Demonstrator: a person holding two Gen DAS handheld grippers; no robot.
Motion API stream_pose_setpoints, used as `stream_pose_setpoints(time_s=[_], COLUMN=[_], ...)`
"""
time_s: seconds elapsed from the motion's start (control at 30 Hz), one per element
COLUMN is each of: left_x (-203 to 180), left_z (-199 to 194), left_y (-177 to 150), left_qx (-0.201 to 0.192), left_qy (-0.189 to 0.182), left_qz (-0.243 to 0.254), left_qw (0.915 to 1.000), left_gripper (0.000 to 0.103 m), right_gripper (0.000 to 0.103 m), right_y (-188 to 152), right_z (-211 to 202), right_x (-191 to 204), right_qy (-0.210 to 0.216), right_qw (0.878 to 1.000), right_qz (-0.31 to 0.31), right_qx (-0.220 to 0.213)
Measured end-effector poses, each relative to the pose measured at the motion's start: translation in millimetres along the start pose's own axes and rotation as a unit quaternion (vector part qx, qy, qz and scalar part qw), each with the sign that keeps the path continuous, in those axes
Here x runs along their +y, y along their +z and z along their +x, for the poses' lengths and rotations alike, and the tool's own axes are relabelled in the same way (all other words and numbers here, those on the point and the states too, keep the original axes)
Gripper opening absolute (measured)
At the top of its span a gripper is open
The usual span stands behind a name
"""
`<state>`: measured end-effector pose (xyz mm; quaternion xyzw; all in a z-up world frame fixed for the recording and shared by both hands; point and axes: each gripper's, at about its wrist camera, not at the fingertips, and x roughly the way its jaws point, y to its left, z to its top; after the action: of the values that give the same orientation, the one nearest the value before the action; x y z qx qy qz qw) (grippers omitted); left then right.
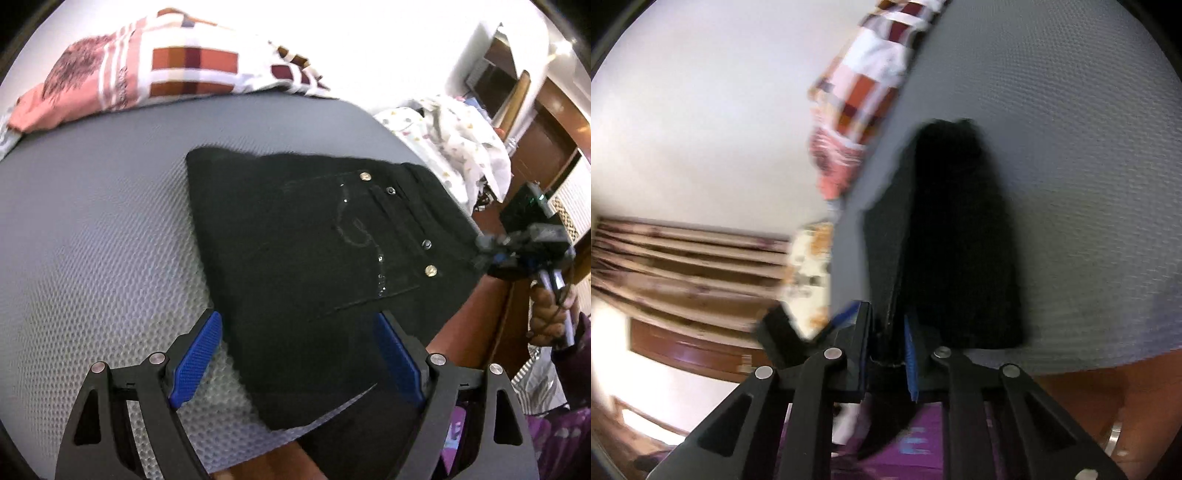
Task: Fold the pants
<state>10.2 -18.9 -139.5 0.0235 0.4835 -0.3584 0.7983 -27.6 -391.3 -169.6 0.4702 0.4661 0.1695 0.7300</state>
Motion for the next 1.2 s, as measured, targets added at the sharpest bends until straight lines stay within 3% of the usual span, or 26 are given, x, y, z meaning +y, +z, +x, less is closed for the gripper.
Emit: stream_pose_setpoints(time_s=[0.03, 0.1, 0.3, 0.43, 0.5, 0.57, 0.6, 0.83, 0.9, 0.93, 0.97, 1.1, 1.13, 1.2], left_x=[2.7, 5.2, 6.4, 9.5, 9.9, 10.8, 11.3, 21.5, 23.0, 24.3, 26.2, 34.1, 36.9, 41.8], left_z=[1.5, 5.7, 12.5, 14.6, 13.7, 11.4, 11.1, 13.9, 13.5, 12.8, 11.1, 2.4, 1.0, 0.7], left_y=[-3.0, -5.0, -6.8, -3.8, -3.3, -3.5, -3.0, -5.6, -5.0, -4.2, -3.8, 0.9, 1.6, 3.1], left_qx=[0.003, 0.009, 0.019, 0.02, 0.02, 0.018, 0.017, 0.023, 0.024, 0.023, 0.021, 0.006, 0.003, 0.003], left_qy=[-0.003, -0.002, -0.002, -0.003, -0.003, -0.002, -0.002, -0.008, -0.005, -0.005, -0.008, -0.01, -0.011, -0.02], left_qz=[-0.005, -0.008, -0.014, -0.018, -0.02, -0.02, -0.021, -0.048, -0.048, -0.05, -0.053, -0.066, -0.072, -0.087], left_qw=[1.0, 0.9999, 0.9997, 0.9996, 0.9996, 0.9996, 0.9996, 0.9986, 0.9985, 0.9985, 0.9984, 0.9977, 0.9973, 0.996], left_gripper=[0.084, 0.084, 0.084, 0.084, 0.084, 0.084, 0.084, 0.084, 0.084, 0.084, 0.084, 0.084, 0.084, 0.084], right_gripper=[0.015, 0.013, 0.013, 0.02, 0.03, 0.058, 0.06, 0.06, 0.047, 0.033, 0.03, 0.026, 0.026, 0.025], right_y=[1.1, 2.5, 4.6, 8.4, 11.7, 15.2, 16.9, 22.6, 21.0, 20.0, 19.4, 16.0, 15.1, 14.6], right_z=[2.5, 3.6, 3.6, 0.8, -10.2, -20.0, -21.2, 9.3, 22.8, 28.6, 29.8, 30.0, 28.1, 26.9], right_x=[-14.9, -33.5, -22.4, -9.6, 0.2, 7.3, 9.2, 12.2, 13.5, 13.3, 11.6, 11.5, 10.5, 0.1], right_qy=[-0.016, 0.002, -0.022, -0.029, -0.052, -0.079, -0.082, -0.116, -0.14, -0.147, -0.137, -0.072, -0.07, -0.108], right_qw=[1.0, 0.998, 0.999, 0.999, 0.998, 0.995, 0.995, 0.992, 0.988, 0.987, 0.989, 0.996, 0.997, 0.993], right_qz=[0.023, 0.055, 0.028, 0.015, -0.006, -0.025, -0.03, -0.044, -0.057, -0.063, -0.059, -0.04, -0.04, -0.046], right_qx=[0.005, 0.009, 0.01, -0.009, -0.037, -0.054, -0.053, -0.005, 0.01, 0.017, 0.017, 0.018, 0.013, 0.013])
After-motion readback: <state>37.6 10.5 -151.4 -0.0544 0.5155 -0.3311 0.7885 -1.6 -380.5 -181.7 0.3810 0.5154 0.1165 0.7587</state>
